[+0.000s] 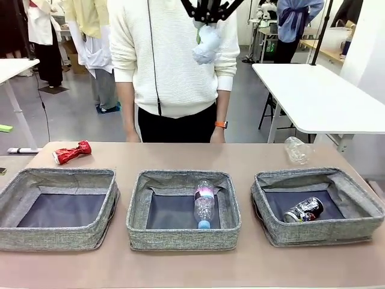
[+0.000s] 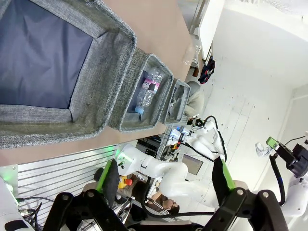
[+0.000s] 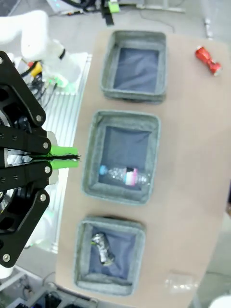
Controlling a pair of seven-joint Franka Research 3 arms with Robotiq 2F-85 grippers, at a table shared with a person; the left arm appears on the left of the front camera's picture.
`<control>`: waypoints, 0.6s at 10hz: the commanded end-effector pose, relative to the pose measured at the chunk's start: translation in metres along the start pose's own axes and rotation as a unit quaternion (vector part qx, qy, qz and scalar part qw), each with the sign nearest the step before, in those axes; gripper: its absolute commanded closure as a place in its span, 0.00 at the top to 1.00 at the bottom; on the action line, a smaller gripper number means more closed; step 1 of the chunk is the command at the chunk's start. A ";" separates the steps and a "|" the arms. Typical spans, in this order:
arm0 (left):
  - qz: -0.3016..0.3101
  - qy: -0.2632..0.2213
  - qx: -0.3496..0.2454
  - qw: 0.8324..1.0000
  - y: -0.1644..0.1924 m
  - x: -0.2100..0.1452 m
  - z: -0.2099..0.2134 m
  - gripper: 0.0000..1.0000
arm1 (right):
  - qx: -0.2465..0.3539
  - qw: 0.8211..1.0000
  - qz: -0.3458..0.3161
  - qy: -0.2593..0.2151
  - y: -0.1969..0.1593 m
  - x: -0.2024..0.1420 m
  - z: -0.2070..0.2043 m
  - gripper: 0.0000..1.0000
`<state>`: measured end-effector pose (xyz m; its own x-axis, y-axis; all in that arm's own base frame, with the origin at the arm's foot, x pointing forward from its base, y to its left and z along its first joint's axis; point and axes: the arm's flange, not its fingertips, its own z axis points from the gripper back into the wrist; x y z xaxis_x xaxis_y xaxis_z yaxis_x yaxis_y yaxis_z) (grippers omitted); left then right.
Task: Sort the waste into the appropriate baskets.
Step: Pick up the waste item pointed out by the person.
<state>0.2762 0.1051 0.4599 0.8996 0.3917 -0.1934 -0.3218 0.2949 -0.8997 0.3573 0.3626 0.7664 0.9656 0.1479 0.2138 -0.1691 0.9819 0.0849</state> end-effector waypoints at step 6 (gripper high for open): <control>-0.002 0.001 -0.011 1.000 -0.001 -0.001 -0.001 1.00 | 0.007 1.000 -0.007 0.005 -0.005 0.001 -0.004 0.01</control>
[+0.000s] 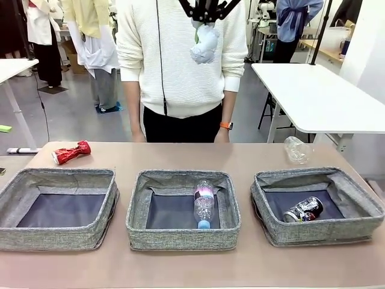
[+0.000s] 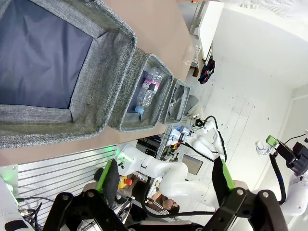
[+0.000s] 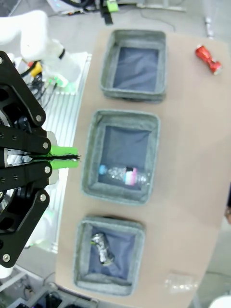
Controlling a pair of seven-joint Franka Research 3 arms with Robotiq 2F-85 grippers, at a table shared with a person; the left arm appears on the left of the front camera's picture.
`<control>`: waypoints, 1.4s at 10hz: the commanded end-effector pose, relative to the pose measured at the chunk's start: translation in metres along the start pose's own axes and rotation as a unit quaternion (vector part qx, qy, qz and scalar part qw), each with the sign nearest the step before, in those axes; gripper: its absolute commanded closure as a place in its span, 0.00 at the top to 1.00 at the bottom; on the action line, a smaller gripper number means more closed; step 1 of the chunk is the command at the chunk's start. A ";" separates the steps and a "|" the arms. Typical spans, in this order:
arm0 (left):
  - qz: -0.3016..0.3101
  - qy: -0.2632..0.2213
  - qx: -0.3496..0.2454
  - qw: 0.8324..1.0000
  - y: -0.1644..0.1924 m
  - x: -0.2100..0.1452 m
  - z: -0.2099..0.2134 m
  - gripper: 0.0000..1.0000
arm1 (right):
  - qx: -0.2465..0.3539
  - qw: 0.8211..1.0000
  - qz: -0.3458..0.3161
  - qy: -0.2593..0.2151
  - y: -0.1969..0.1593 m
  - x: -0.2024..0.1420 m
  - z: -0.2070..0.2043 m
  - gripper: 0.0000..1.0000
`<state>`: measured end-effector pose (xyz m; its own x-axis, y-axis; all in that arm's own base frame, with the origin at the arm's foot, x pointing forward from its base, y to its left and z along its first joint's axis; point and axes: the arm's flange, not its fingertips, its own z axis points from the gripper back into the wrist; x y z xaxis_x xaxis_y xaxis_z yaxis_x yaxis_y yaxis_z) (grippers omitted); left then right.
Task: Sort the waste into the appropriate baskets.
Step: Pick up the waste item pointed out by the person, then place the picked waste into the Fabric basket indicated by the person.
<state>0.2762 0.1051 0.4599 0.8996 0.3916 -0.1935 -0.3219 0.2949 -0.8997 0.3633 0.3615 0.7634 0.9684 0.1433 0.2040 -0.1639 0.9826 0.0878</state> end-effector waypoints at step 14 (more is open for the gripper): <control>-0.003 0.001 -0.011 1.000 -0.001 -0.001 -0.001 1.00 | 0.006 1.000 -0.004 0.001 -0.003 -0.004 0.000 0.01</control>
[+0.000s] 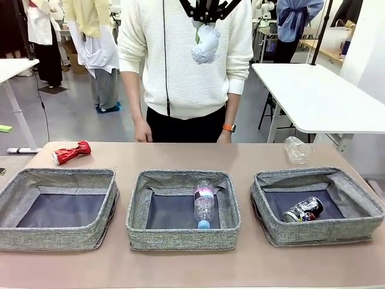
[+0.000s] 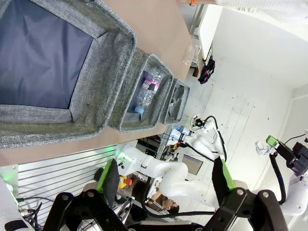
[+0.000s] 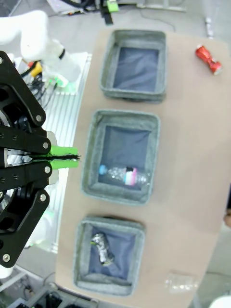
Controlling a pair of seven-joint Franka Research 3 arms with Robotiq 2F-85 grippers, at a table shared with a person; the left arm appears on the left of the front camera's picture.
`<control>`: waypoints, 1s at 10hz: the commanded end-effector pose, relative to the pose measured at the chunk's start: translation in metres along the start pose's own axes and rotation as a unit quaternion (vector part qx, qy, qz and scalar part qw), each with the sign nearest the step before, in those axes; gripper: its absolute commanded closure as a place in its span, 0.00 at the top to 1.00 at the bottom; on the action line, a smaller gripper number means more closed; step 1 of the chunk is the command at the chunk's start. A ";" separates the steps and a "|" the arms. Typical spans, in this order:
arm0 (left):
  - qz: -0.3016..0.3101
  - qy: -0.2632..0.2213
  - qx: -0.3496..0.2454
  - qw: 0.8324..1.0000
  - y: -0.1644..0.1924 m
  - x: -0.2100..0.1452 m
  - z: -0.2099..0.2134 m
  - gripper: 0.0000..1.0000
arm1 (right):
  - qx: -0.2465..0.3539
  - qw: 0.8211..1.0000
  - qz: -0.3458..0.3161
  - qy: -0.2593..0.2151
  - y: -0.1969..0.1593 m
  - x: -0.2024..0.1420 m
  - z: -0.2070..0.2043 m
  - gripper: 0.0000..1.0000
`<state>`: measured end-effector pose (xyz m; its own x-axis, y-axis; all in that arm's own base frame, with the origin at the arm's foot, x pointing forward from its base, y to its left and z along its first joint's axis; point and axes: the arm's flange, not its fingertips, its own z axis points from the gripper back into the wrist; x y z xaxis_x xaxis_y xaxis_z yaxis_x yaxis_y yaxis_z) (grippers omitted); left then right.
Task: Sort the waste into the appropriate baskets.
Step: Place the picked waste into the Fabric basket indicated by the person.
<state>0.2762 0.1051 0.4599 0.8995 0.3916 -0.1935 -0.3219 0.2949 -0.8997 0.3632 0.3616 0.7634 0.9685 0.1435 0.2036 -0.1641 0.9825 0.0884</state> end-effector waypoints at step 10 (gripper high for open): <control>-0.003 0.001 -0.011 1.000 -0.001 -0.001 -0.001 1.00 | 0.005 1.000 -0.004 0.000 -0.003 -0.003 0.000 0.01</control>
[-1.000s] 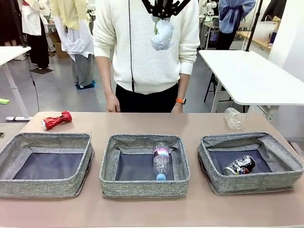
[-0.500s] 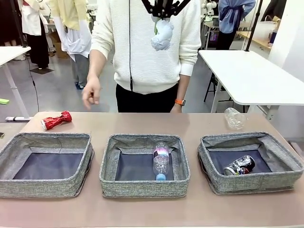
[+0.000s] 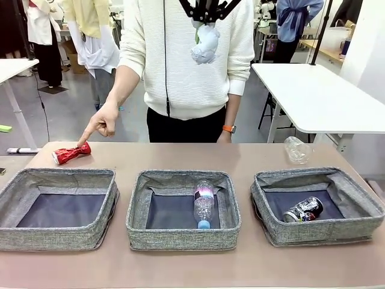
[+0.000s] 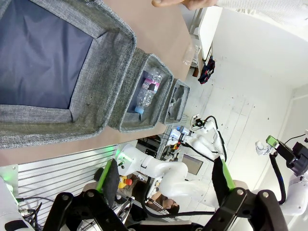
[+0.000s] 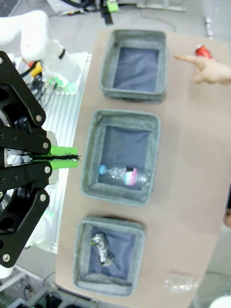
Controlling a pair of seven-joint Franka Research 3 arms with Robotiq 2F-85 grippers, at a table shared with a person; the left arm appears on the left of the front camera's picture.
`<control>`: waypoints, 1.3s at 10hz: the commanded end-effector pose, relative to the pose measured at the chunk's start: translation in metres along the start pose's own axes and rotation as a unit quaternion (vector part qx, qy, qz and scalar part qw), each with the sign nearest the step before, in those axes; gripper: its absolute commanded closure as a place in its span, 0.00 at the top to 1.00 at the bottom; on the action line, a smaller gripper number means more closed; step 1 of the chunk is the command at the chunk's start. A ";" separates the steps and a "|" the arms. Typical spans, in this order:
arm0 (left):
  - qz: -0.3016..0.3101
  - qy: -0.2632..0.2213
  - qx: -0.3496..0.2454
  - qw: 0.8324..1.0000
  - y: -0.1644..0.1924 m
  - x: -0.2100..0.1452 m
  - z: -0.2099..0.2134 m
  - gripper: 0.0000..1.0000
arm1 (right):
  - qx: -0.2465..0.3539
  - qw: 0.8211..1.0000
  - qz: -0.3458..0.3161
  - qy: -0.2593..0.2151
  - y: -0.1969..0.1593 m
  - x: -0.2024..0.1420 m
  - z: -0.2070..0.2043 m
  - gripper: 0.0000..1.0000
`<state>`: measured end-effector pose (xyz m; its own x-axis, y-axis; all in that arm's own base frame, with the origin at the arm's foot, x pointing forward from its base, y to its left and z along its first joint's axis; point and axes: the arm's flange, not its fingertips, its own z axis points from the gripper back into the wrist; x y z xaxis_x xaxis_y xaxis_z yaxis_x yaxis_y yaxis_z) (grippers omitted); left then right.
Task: Sort the waste into the appropriate baskets.
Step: Place the picked waste into the Fabric basket indicated by the person.
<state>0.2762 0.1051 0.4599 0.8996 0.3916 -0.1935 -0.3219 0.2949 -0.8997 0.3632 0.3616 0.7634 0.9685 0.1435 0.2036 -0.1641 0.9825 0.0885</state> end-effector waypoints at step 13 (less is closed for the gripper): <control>0.056 -0.079 -0.014 0.995 0.050 0.010 0.094 1.00 | 0.122 0.909 0.396 -0.031 0.261 -0.002 -0.290 0.01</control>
<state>0.2415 0.2068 0.4465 0.8014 0.5490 -0.2374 -0.4106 0.2165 -0.8857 0.3843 0.6618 0.4975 0.4704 0.8091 0.3524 -0.8766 0.4745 0.0806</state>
